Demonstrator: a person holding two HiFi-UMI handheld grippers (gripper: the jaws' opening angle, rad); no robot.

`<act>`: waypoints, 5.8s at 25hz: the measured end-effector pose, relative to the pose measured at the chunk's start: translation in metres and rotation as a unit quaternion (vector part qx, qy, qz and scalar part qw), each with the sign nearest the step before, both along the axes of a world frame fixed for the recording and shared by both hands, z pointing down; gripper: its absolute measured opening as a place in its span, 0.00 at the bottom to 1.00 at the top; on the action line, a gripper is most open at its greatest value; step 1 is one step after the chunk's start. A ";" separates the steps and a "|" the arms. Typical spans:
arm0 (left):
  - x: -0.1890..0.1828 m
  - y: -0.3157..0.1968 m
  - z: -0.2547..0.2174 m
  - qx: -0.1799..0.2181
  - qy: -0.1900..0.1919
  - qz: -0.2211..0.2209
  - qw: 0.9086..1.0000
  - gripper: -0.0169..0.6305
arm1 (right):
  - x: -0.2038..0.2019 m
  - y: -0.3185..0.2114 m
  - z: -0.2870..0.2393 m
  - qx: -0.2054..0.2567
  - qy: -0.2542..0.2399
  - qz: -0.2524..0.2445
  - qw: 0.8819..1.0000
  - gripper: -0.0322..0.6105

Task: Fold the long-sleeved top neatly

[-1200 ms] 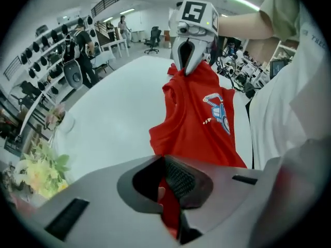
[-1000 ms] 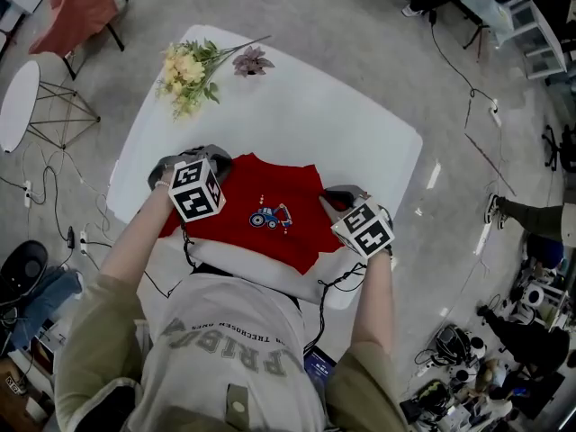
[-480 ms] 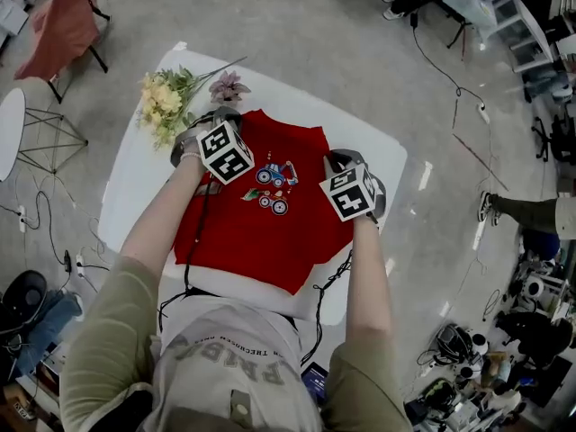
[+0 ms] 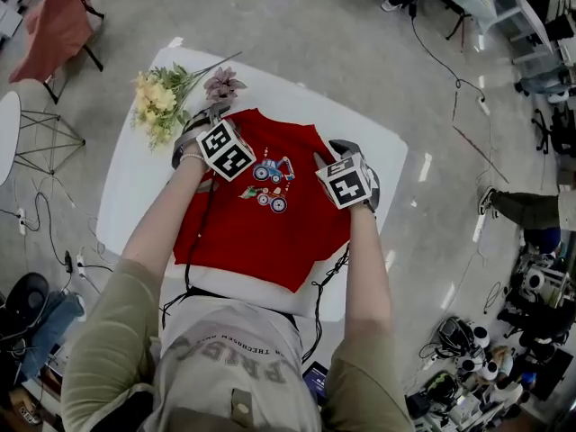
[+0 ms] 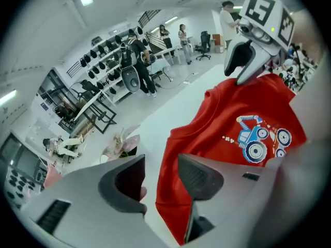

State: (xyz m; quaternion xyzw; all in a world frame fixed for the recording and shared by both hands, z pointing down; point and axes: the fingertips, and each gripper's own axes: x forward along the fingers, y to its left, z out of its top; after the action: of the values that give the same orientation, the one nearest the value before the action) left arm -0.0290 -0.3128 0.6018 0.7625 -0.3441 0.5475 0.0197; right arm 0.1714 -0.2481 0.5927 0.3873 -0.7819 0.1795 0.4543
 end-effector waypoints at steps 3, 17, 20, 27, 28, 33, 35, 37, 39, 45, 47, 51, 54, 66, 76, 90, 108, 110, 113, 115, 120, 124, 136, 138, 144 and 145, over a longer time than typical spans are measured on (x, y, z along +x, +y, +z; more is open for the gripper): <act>-0.013 0.000 -0.032 0.050 0.039 -0.029 0.998 0.35 | 0.003 0.004 -0.026 0.036 -0.028 0.025 0.999 0.28; 0.061 0.251 -0.078 -0.064 0.229 0.086 0.968 0.35 | 0.049 0.188 -0.070 0.074 -0.123 0.205 0.968 0.28; 0.088 0.310 -0.062 -0.104 0.224 0.118 0.962 0.35 | 0.065 0.221 -0.040 0.040 -0.107 0.224 0.968 0.28; 0.146 0.376 -0.059 -0.112 0.221 0.124 0.961 0.35 | 0.088 0.249 0.003 -0.018 -0.097 0.196 0.976 0.28; 0.158 0.379 -0.058 -0.108 0.221 0.119 0.962 0.35 | 0.090 0.249 0.003 -0.020 -0.103 0.187 0.977 0.28; 0.222 0.381 -0.042 -0.091 0.198 0.095 0.971 0.36 | 0.095 0.240 0.001 -0.052 -0.149 0.125 0.979 0.56; 0.236 0.381 -0.033 -0.089 0.186 0.081 0.975 0.36 | 0.096 0.234 0.004 -0.059 -0.156 0.103 0.981 0.56; 0.243 0.380 -0.026 -0.089 0.179 0.062 0.978 0.37 | 0.098 0.226 0.012 -0.065 -0.150 0.085 0.983 0.56; 0.242 0.379 -0.021 -0.090 0.174 0.039 0.980 0.37 | 0.097 0.218 0.024 -0.078 -0.148 0.074 0.983 0.56; 0.227 0.383 -0.011 -0.089 0.161 -0.016 0.983 0.37 | 0.095 0.213 0.026 -0.100 -0.156 0.035 0.982 0.29; 0.226 0.381 -0.009 -0.089 0.162 -0.025 0.982 0.37 | 0.098 0.209 0.005 -0.089 -0.172 0.036 0.980 0.12; 0.243 0.373 -0.003 -0.078 0.163 -0.022 0.983 0.37 | 0.101 0.210 -0.043 -0.079 -0.197 0.020 0.977 0.12; 0.256 0.364 0.000 -0.064 0.158 -0.014 0.985 0.37 | 0.097 0.212 -0.072 -0.071 -0.192 -0.004 0.979 0.12; 0.288 0.356 -0.022 -0.089 0.275 -0.021 0.957 0.08 | 0.049 0.240 -0.116 -0.115 -0.264 -0.042 0.957 0.12; 0.176 0.336 -0.031 -0.179 0.348 -0.127 0.911 0.07 | 0.104 0.232 -0.022 -0.097 -0.133 -0.025 0.986 0.40; 0.145 0.305 -0.028 -0.211 0.353 -0.137 0.901 0.07 | 0.040 0.264 0.039 -0.148 0.057 -0.278 0.947 0.55; 0.108 0.393 0.015 -0.192 0.101 0.155 0.964 0.42 | 0.100 0.351 -0.046 -0.165 -0.163 0.027 0.972 0.14; 0.108 0.404 0.027 -0.200 0.073 0.177 0.961 0.42 | 0.101 0.361 -0.053 -0.156 -0.172 0.054 0.971 0.14; 0.107 0.412 0.029 -0.205 0.065 0.185 0.959 0.30 | 0.101 0.375 -0.068 -0.143 -0.184 0.084 0.969 0.14; 0.103 0.418 0.026 -0.216 0.074 0.180 0.957 0.17 | 0.102 0.383 -0.078 -0.134 -0.190 0.098 0.968 0.14; 0.082 0.458 0.008 -0.261 0.077 0.203 0.941 0.08 | 0.109 0.389 -0.112 -0.085 -0.167 0.107 0.976 0.14; 0.063 0.502 0.009 -0.295 0.078 0.207 0.930 0.08 | 0.102 0.371 -0.148 -0.017 -0.098 0.052 0.994 0.14; 0.015 0.458 -0.039 -0.214 0.210 0.055 0.952 0.34 | -0.104 0.284 -0.130 0.001 -0.077 -0.270 0.960 0.14; 0.004 0.432 -0.047 -0.188 0.225 0.026 0.956 0.34 | -0.130 0.284 -0.103 -0.028 -0.065 -0.315 0.947 0.14; -0.009 0.371 -0.044 -0.156 0.216 0.036 0.963 0.39 | -0.158 0.292 -0.011 -0.078 0.069 -0.445 0.889 0.14; -0.008 0.362 -0.043 -0.155 0.214 0.046 0.963 0.40 | -0.159 0.294 -0.001 -0.078 0.085 -0.459 0.881 0.15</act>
State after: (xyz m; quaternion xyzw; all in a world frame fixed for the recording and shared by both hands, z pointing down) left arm -0.0370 0.0489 0.5589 0.8644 -0.2076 0.4187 0.1853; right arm 0.0121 0.0455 0.5913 -0.0381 -0.8140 -0.0224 0.5791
